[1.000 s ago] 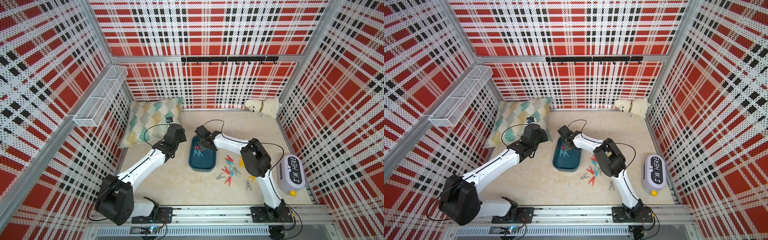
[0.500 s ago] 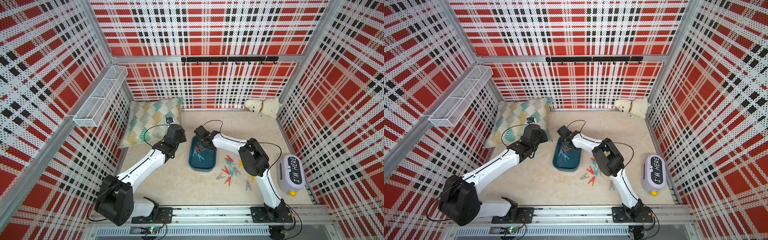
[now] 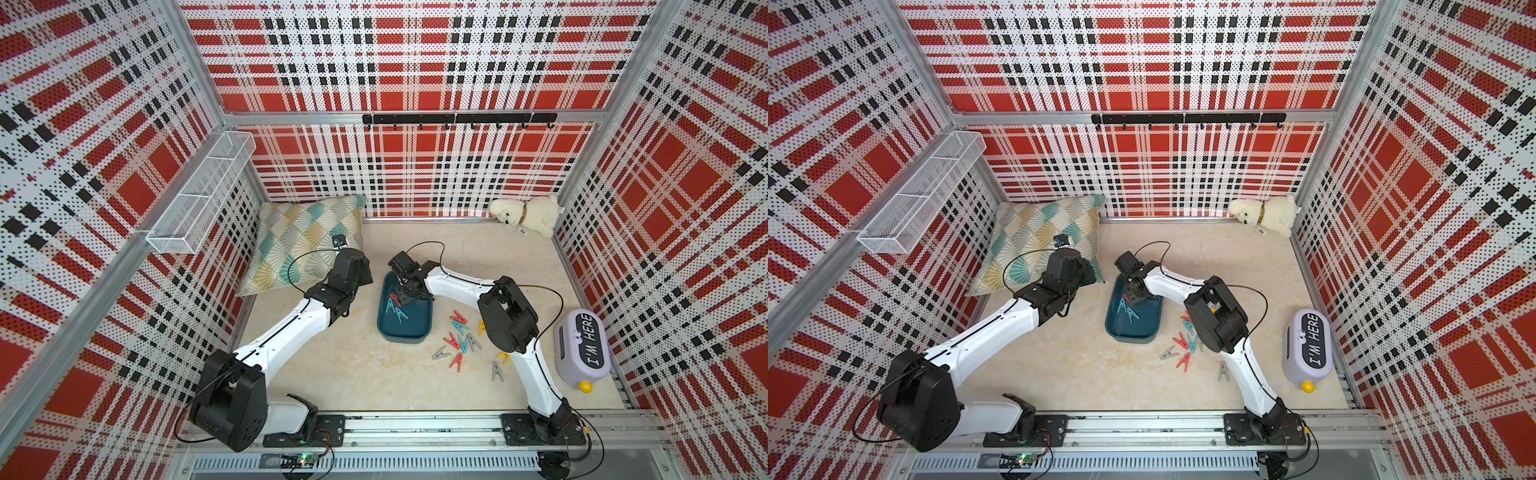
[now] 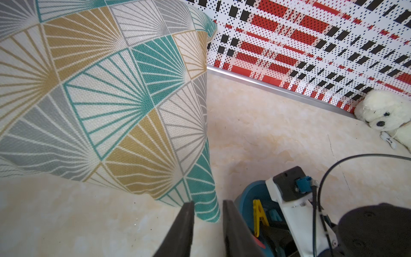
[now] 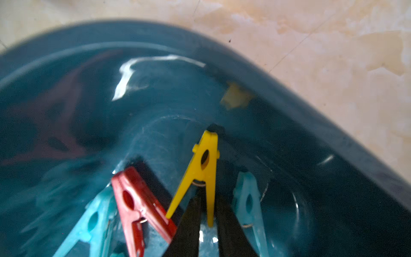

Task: Put the clothespins into the storage box
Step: Place the clothespin in the storage box.

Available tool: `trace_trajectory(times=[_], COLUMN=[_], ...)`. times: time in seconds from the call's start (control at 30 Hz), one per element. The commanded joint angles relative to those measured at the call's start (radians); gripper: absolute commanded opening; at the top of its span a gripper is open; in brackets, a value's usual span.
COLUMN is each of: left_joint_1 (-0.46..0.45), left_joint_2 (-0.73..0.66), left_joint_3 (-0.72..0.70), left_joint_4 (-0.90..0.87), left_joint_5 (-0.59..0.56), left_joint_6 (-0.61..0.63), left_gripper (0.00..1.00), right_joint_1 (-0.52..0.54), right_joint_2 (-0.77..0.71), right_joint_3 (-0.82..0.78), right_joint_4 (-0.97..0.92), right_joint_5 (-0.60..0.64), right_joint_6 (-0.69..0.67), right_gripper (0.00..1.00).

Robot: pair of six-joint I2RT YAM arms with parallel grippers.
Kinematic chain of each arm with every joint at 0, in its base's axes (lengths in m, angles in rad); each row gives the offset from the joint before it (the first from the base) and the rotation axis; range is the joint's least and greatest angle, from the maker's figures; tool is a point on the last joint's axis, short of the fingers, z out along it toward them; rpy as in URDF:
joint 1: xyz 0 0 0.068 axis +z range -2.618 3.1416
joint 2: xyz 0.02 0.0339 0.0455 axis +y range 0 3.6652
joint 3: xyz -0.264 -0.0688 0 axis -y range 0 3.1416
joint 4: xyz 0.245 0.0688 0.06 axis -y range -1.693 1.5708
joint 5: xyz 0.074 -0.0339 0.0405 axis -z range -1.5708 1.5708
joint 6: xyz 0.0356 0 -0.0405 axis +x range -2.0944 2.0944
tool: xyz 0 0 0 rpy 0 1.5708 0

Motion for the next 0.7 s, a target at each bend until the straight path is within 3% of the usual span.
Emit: trace_trajectory(times=[0.0,0.3,0.67], left_joint_1=[0.006,0.006,-0.004], left_joint_2=[-0.013,-0.009,0.014], left_joint_3=[-0.009,-0.006,-0.001], left_joint_4=[-0.001,-0.001,0.018], left_joint_5=[0.002,0.002,0.016], left_joint_6=[0.0,0.001,-0.001], left_gripper=[0.29,0.29,0.29], right_joint_1=[-0.005,-0.034,-0.29], right_joint_2=[-0.052,-0.276,-0.559], right_joint_3=[0.0,-0.137,-0.551], right_joint_4=[-0.007,0.039,0.116], right_joint_5=[-0.012,-0.008,0.018], right_joint_6=[0.011,0.019,0.049], right_gripper=[0.23,0.25,0.28])
